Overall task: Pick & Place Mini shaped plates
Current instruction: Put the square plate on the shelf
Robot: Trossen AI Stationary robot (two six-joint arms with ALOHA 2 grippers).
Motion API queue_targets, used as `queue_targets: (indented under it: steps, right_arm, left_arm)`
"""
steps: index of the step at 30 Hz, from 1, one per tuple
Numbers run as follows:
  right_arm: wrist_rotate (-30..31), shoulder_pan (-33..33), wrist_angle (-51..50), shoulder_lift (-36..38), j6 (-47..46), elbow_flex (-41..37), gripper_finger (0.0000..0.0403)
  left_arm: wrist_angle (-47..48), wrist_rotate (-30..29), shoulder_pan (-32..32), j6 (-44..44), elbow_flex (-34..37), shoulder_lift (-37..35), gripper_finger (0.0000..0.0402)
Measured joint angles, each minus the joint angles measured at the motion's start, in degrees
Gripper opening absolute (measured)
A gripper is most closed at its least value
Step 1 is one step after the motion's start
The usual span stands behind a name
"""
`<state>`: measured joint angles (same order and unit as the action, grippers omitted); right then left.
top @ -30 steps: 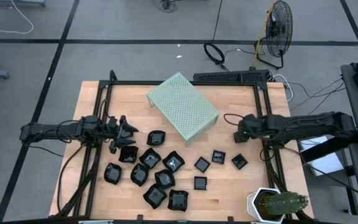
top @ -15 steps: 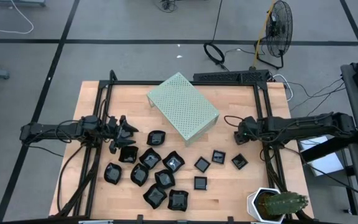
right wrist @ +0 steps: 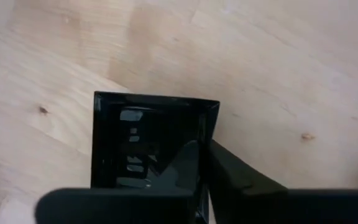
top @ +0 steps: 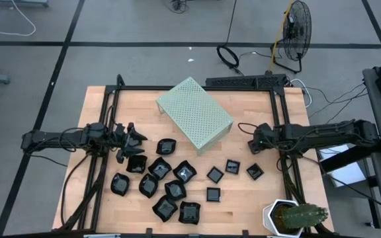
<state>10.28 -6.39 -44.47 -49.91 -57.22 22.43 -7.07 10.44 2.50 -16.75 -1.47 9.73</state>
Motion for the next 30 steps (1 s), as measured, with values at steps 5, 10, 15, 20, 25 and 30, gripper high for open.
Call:
queue_targets:
  steps: [5,10,15,20,25,30]
  right_arm:
    - [3.65,0.01,0.1,0.57,3.88,2.51,0.0007]
    - [7.96,0.01,0.36,2.1,7.89,5.53,0.0002]
    - [13.98,0.0,1.36,4.21,12.03,8.32,0.0001]
    - [23.63,0.0,7.22,6.05,19.04,10.51,0.0001]
    - [30.82,-0.02,20.83,6.75,31.85,11.74,0.0001]
    - [29.28,-0.97,36.33,6.0,43.94,13.97,0.0001]
  left_arm:
    - [-0.02,-0.01,-0.02,0.01,0.0,0.0,0.0296]
    - [-0.01,0.0,0.0,0.0,0.01,0.0,0.0296]
    - [0.0,0.0,-0.01,0.01,0.0,0.01,0.0296]
    - [-0.01,0.0,-0.02,0.02,0.0,0.01,0.0296]
    - [-0.02,-0.02,-0.02,0.0,0.02,-0.01,0.0296]
    - [-0.02,0.0,-0.01,0.01,0.0,0.0,0.0296]
